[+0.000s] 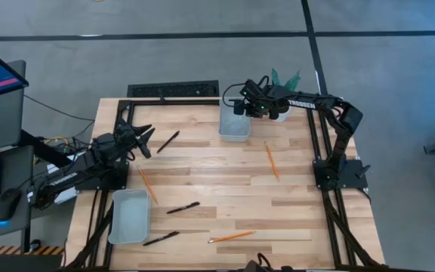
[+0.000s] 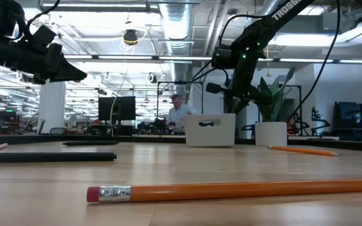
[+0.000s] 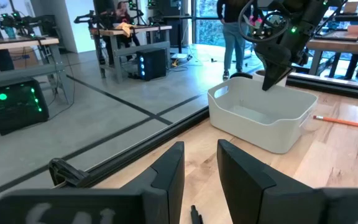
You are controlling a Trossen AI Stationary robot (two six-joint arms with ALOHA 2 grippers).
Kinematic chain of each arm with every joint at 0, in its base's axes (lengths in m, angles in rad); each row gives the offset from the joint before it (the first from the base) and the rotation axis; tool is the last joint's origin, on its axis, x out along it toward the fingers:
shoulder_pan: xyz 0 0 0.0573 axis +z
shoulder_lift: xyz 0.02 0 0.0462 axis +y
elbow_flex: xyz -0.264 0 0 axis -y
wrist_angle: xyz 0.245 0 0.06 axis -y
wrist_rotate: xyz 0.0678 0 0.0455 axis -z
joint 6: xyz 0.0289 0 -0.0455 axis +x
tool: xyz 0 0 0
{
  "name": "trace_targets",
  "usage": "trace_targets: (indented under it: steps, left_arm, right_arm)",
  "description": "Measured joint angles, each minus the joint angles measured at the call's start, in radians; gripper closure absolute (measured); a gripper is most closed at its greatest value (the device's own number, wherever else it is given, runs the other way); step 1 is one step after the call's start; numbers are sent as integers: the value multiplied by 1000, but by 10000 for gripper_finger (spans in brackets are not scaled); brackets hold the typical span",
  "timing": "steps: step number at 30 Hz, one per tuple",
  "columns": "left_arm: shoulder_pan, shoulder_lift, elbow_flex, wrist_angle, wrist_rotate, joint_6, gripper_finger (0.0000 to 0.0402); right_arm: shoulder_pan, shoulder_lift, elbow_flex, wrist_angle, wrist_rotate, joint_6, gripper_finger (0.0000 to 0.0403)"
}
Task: Sort pens & pencils
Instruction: Move the right gray bin to the top center of the table, then move the bottom gray bin to the top center of the table
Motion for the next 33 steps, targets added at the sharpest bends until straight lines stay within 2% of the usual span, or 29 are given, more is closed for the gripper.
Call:
trace_targets:
  steps: [5, 18, 24, 27, 33]
  left_arm:
    - [0, 0, 0, 0, 0, 0, 315]
    - [0, 0, 0, 0, 0, 0, 315]
    - [0, 0, 0, 0, 0, 0, 315]
    - [0, 0, 0, 0, 0, 0, 315]
    - [0, 0, 0, 0, 0, 0, 315]
  right_arm:
    - [0, 0, 0, 0, 0, -1, 345]
    - [0, 0, 0, 26, -1, -27, 282]
    - [-1, 0, 0, 59, 7, -54, 277]
    - [-3, -4, 0, 59, 52, -55, 279]
    - [-18, -66, 0, 34, 76, -72, 279]
